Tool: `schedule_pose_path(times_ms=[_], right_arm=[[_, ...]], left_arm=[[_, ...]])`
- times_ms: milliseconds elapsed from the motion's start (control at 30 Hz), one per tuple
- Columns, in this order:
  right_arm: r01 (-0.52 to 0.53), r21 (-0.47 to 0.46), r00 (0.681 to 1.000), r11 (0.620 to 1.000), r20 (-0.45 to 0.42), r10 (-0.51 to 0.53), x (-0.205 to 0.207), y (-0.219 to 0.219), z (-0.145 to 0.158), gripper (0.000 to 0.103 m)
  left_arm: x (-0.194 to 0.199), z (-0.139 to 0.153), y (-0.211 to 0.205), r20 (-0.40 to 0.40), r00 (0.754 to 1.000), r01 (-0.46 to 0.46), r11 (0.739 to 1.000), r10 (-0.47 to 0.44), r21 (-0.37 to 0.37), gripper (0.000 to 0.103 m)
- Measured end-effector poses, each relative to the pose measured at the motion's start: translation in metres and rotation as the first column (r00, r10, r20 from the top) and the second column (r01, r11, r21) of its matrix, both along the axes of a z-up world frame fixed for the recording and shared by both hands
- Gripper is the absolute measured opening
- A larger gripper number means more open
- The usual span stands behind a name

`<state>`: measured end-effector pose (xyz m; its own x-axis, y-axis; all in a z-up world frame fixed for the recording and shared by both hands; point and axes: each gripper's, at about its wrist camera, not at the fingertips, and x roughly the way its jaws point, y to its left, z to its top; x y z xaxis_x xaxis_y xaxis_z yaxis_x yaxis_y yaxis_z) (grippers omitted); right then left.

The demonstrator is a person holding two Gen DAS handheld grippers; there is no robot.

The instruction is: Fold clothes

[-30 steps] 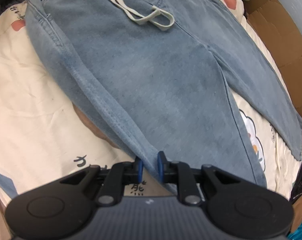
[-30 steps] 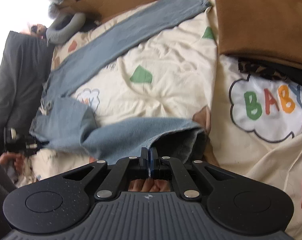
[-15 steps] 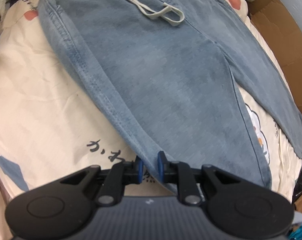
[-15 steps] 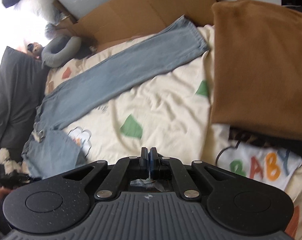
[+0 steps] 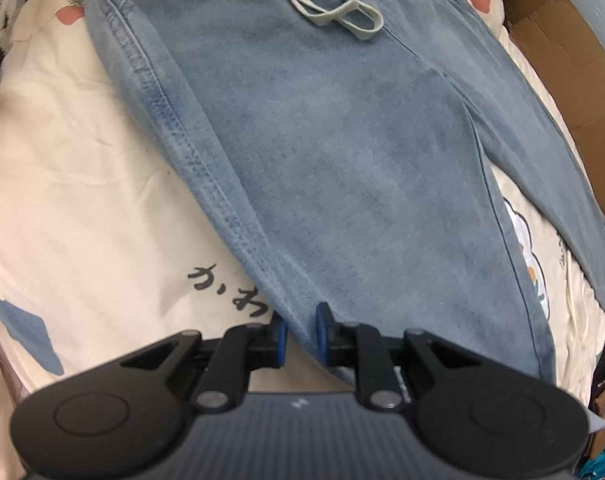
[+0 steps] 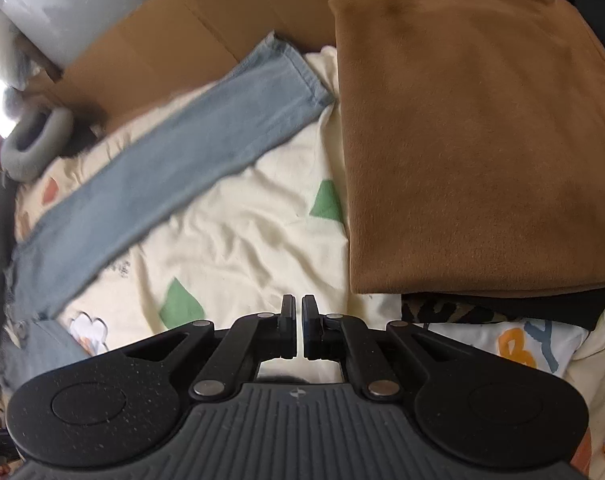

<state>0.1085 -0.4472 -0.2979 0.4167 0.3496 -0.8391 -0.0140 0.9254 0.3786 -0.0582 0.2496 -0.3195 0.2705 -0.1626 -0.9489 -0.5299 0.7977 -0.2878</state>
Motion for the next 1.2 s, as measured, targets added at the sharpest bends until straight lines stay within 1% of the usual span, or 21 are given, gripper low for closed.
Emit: schedule_pose_path(times_ms=[100,167,333,400,467,567,600,633,667,767,900,1033,1200], right_arm=[[-0.021,0.002,1.0,1.0,-0.003,0.021,-0.014,-0.006,0.008,0.003],[-0.031,0.02,0.999,0.999,-0.013,0.031,-0.027,-0.011,0.011,0.006],[-0.033,0.082,0.994,0.996,-0.097,0.041,-0.072,-0.02,0.006,0.006],[-0.038,0.107,0.99,0.993,-0.131,0.053,-0.089,-0.02,-0.001,0.012],[-0.033,0.122,0.986,0.992,-0.157,0.052,-0.103,-0.018,-0.008,0.028],[-0.017,0.149,0.983,0.989,-0.18,0.044,-0.117,-0.015,-0.018,0.029],[-0.014,0.157,0.982,0.987,-0.186,0.044,-0.121,-0.014,-0.021,0.031],[-0.016,0.162,0.98,0.987,-0.191,0.047,-0.124,-0.012,-0.023,0.037],[-0.018,0.167,0.979,0.986,-0.197,0.052,-0.126,-0.011,-0.027,0.04],[-0.011,0.187,0.974,0.982,-0.22,0.053,-0.128,-0.008,-0.04,0.043],[0.065,0.239,0.959,0.969,-0.282,0.005,-0.13,-0.008,-0.067,0.045],[0.165,0.308,0.939,0.937,-0.338,-0.055,-0.137,-0.009,-0.096,0.048],[0.252,0.331,0.939,0.909,-0.31,-0.147,-0.143,-0.013,-0.105,0.049]], left_arm=[[0.0,-0.001,0.002,0.007,1.0,-0.005,1.0,0.005,-0.007,0.016],[0.0,-0.002,0.003,0.015,1.0,-0.01,1.0,0.01,-0.013,0.015],[-0.001,-0.004,0.004,0.022,1.0,-0.017,1.0,0.018,-0.023,0.015],[0.0,-0.005,0.005,0.02,1.0,-0.015,1.0,0.016,-0.023,0.015],[0.001,-0.004,0.005,0.019,1.0,-0.011,1.0,0.011,-0.021,0.015],[0.003,-0.001,0.006,0.019,1.0,0.0,1.0,0.0,-0.017,0.015],[0.004,0.0,0.006,0.018,1.0,0.002,1.0,-0.002,-0.015,0.015],[0.005,0.0,0.005,0.017,1.0,0.005,1.0,-0.004,-0.013,0.015],[0.006,0.001,0.005,0.017,1.0,0.006,1.0,-0.006,-0.011,0.015],[0.006,0.002,0.005,0.012,1.0,0.009,1.0,-0.009,-0.006,0.015],[0.007,0.002,0.003,0.002,1.0,0.014,1.0,-0.014,0.003,0.015],[0.009,0.002,0.004,-0.004,1.0,0.016,1.0,-0.016,0.002,0.015],[0.011,-0.001,0.003,-0.014,1.0,0.016,1.0,-0.015,0.005,0.015]])
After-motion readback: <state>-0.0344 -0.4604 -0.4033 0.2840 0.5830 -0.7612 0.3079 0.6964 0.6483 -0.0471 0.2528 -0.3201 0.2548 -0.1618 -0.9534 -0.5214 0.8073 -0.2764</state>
